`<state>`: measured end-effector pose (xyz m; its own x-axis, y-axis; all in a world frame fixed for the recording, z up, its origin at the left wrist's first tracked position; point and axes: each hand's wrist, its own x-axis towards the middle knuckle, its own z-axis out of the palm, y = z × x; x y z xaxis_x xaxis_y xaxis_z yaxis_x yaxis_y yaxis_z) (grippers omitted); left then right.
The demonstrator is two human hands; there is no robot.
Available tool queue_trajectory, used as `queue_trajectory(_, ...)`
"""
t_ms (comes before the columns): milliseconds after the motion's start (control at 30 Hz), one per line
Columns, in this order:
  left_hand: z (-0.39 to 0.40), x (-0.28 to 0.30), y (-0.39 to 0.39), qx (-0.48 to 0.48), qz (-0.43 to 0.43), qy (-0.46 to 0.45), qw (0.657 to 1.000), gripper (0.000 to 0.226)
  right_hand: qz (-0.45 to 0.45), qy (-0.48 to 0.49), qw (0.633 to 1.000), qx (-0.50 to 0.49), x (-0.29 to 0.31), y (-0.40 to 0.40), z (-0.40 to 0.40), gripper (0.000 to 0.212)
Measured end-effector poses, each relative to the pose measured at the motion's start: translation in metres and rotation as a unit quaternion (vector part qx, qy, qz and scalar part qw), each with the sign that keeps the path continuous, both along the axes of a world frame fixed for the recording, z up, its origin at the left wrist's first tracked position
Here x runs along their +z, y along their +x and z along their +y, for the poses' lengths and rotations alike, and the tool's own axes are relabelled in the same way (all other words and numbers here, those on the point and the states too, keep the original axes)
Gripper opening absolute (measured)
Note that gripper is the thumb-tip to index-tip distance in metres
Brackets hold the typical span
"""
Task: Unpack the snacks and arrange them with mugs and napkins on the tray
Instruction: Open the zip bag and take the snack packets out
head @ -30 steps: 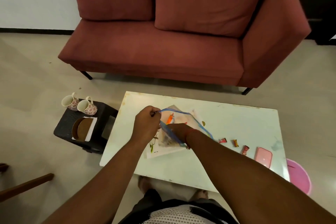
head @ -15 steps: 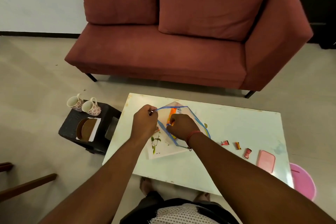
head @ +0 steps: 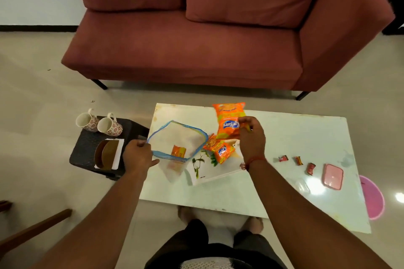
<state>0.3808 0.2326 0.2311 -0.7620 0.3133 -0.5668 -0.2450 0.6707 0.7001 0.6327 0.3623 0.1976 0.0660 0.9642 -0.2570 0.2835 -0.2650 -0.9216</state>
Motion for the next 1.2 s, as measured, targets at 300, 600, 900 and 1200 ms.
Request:
queue_trajectory(300,-0.035,-0.018,-0.056,0.01,-0.001,-0.02,1.0,0.018,-0.23,-0.159,0.957,0.073,-0.114,-0.039,-0.016,0.028)
queue_trajectory(600,-0.047,-0.024,-0.075,-0.03,-0.032,0.005,0.999,0.011,-0.245,-0.241,0.92,0.185,-0.172,-0.071,-0.014,0.029)
queue_trajectory(900,-0.022,-0.027,-0.027,-0.107,-0.055,0.024,0.992,0.01,-0.155,-0.055,0.986,-0.013,-0.102,-0.036,-0.019,0.032)
queue_trajectory(1200,0.018,0.017,0.09,-0.205,-0.031,0.082,0.975,0.007,-0.238,0.011,0.902,0.361,-0.008,-0.01,-0.035,0.023)
